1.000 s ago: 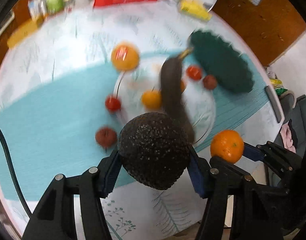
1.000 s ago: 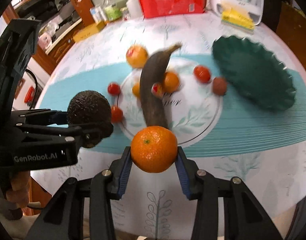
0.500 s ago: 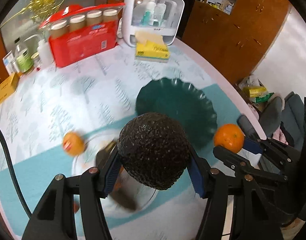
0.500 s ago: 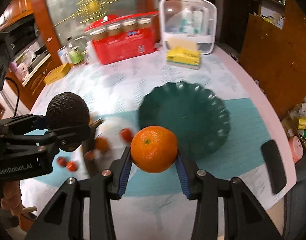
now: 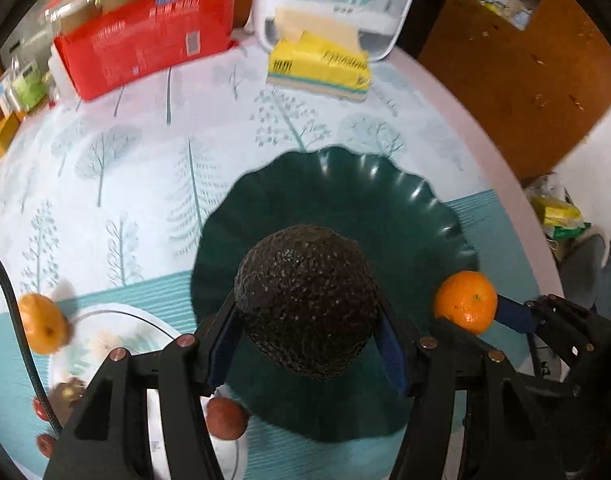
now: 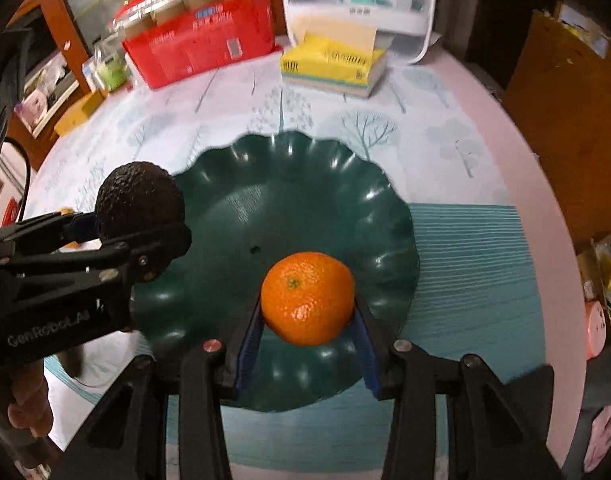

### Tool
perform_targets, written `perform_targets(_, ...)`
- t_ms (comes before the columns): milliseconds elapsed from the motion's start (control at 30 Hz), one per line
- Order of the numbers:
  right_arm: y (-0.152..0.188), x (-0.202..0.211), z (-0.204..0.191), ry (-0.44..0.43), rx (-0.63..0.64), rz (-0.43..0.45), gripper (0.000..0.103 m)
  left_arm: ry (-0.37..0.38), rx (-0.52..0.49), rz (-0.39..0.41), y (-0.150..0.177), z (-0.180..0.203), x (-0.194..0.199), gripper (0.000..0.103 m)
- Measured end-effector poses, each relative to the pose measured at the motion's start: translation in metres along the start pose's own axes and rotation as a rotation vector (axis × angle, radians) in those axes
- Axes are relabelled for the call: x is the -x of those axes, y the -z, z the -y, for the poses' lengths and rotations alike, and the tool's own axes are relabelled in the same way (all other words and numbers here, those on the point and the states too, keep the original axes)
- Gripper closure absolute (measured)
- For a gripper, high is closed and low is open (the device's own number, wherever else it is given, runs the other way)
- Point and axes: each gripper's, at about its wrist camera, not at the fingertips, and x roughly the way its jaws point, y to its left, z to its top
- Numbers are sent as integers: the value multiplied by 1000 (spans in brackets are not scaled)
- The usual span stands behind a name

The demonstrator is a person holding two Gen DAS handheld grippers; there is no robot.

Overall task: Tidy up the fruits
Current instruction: 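Carry the avocado and mandarin with both tools over the green plate, then lower both fruits into the green plate and open both tools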

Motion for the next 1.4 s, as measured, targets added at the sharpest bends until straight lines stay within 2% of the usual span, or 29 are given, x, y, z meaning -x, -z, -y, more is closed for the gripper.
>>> perform_targets(167, -1, -24, 5, -32, 44, -31, 59, -55, 20, -30, 3, 1, -24, 43)
perform_targets(333, -1, -35, 2, -52, 87, -43, 59, -70, 42, -56, 5, -2, -37, 42)
perform_targets(400, 0, -38, 0, -57, 104, -51, 58, -74, 44, -38, 6, -2, -35, 41)
perform_targets(467, 0, -40, -3, -51, 121, -57, 58, -76, 40, -17, 4, -2, -31, 33)
perform_targets(533, 1, -40, -6, -34, 138, -48, 58, -75, 38, 7, 3, -1, -24, 14)
perform_targets(600, 2, -39, -10, -31, 153, -48, 58, -86, 33, 31, 1, 1, -18, 11)
perform_targets(867, 8, -29, -16, -30, 160, -17, 57, -93, 39, 23, 11, 0, -10, 11)
perform_targets(1000, 7, -16, -18, -21, 168, 30, 48, -94, 44, 27, 18, 0, -3, 11)
perform_targets(1400, 11, 10, -24, -21, 184, 81, 47, -103, 81, 103, 35, -6, 33, 11)
